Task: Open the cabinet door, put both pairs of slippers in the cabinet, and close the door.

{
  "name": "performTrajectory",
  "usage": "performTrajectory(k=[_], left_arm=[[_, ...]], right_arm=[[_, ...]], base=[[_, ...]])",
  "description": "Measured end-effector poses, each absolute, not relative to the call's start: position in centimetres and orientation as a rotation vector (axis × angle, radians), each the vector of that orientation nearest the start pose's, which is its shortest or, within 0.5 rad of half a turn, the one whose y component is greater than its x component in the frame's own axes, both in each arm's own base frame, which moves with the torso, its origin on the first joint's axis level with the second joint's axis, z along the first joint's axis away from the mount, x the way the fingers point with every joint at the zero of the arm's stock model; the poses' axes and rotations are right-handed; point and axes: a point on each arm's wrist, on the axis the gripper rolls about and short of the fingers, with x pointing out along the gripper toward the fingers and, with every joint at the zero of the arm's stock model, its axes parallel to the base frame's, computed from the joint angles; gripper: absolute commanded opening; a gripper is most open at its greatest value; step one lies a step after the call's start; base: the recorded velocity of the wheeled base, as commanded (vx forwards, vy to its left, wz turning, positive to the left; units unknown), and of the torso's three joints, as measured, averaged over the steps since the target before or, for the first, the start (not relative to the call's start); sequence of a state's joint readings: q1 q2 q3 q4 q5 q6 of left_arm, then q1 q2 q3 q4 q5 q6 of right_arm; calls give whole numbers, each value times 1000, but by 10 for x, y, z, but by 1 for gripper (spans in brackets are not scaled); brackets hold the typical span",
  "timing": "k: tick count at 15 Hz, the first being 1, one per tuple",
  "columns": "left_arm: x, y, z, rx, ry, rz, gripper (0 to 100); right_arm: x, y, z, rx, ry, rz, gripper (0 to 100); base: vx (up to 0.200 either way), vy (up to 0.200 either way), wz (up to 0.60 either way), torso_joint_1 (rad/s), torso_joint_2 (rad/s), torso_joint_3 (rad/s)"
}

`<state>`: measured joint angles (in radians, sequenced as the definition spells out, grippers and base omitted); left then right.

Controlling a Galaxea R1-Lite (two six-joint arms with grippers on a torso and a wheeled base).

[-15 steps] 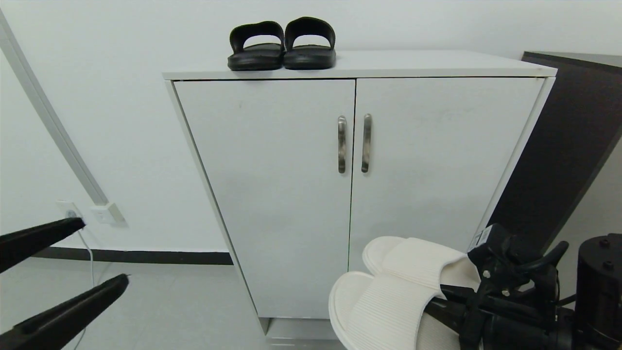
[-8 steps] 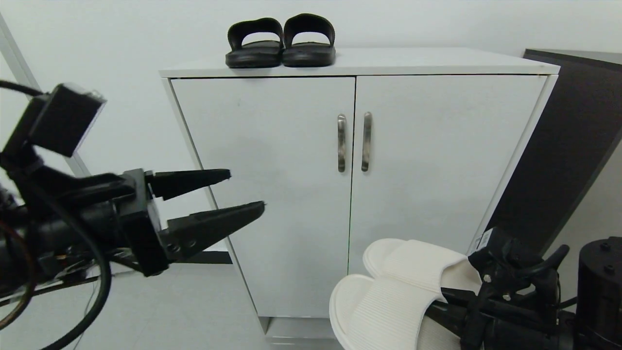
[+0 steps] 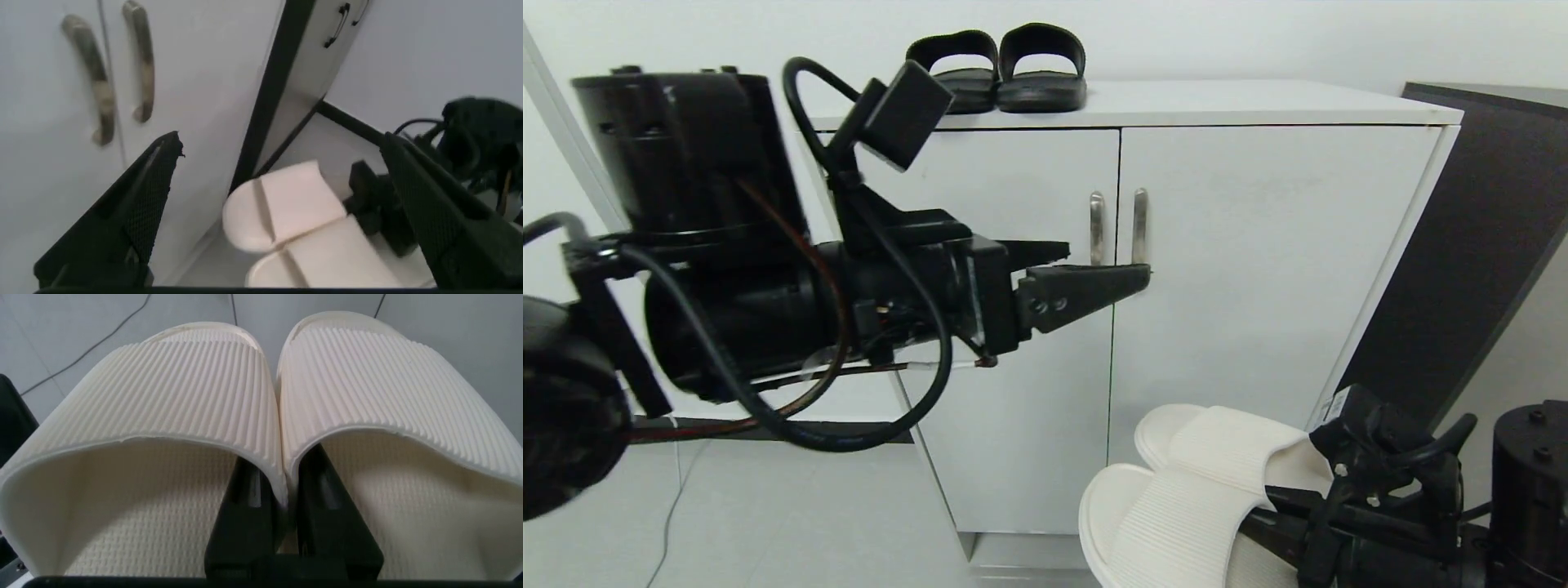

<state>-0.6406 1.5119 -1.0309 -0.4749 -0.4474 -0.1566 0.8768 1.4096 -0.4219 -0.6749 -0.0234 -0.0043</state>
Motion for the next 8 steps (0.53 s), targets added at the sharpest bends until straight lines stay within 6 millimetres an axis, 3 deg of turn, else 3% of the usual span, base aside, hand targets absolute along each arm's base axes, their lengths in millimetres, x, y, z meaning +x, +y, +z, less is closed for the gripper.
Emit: performTrajectory(k=[8], left_arm=[[261, -221, 290, -269, 138, -1091, 100]], right_arm=[[134, 160, 160, -144, 288, 847, 0]], base=[[0, 0, 0, 0, 0, 0]])
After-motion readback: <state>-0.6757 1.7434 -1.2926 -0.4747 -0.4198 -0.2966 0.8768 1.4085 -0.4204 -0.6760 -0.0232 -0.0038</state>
